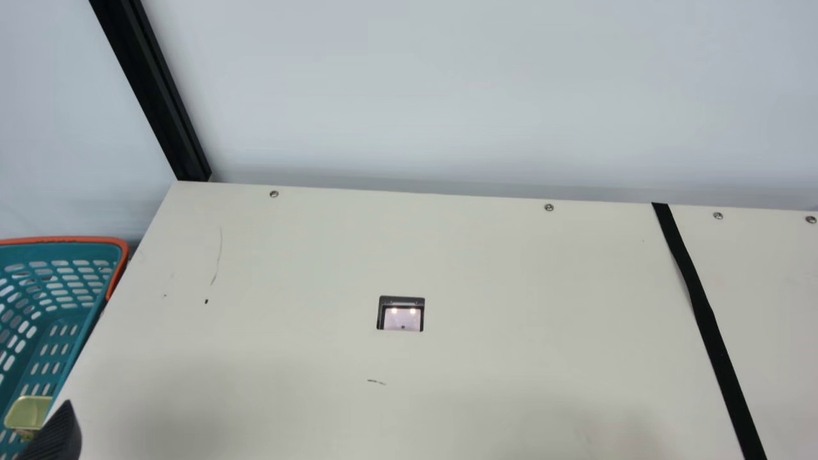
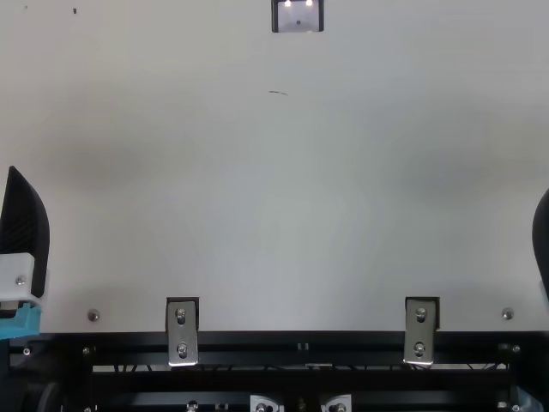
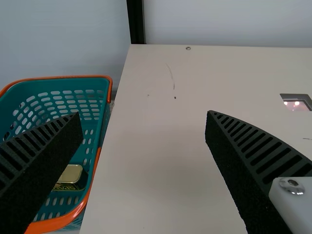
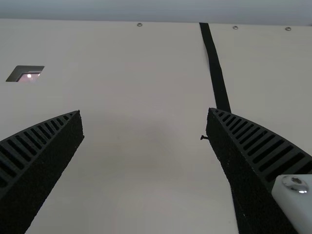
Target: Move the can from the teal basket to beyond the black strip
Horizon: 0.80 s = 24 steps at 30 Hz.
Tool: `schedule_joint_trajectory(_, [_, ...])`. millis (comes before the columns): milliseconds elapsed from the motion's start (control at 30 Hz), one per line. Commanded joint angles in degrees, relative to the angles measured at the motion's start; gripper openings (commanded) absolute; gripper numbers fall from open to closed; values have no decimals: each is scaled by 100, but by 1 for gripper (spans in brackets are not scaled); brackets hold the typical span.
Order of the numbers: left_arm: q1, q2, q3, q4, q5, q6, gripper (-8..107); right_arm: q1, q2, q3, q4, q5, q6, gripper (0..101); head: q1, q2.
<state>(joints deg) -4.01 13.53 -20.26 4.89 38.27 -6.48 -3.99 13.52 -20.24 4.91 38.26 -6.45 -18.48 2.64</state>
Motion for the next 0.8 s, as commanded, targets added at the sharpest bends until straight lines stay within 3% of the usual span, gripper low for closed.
schedule_joint_trajectory(0, [0, 0, 0, 0, 0, 0, 90, 0, 0, 0, 0, 0, 0, 101, -9, 82])
schedule_joint_trajectory(367, [0, 0, 0, 0, 0, 0, 90, 0, 0, 0, 0, 0, 0, 101, -98, 1035])
schedule_joint_trajectory(767, [0, 0, 0, 0, 0, 0, 90, 0, 0, 0, 0, 0, 0, 101, -525, 2386])
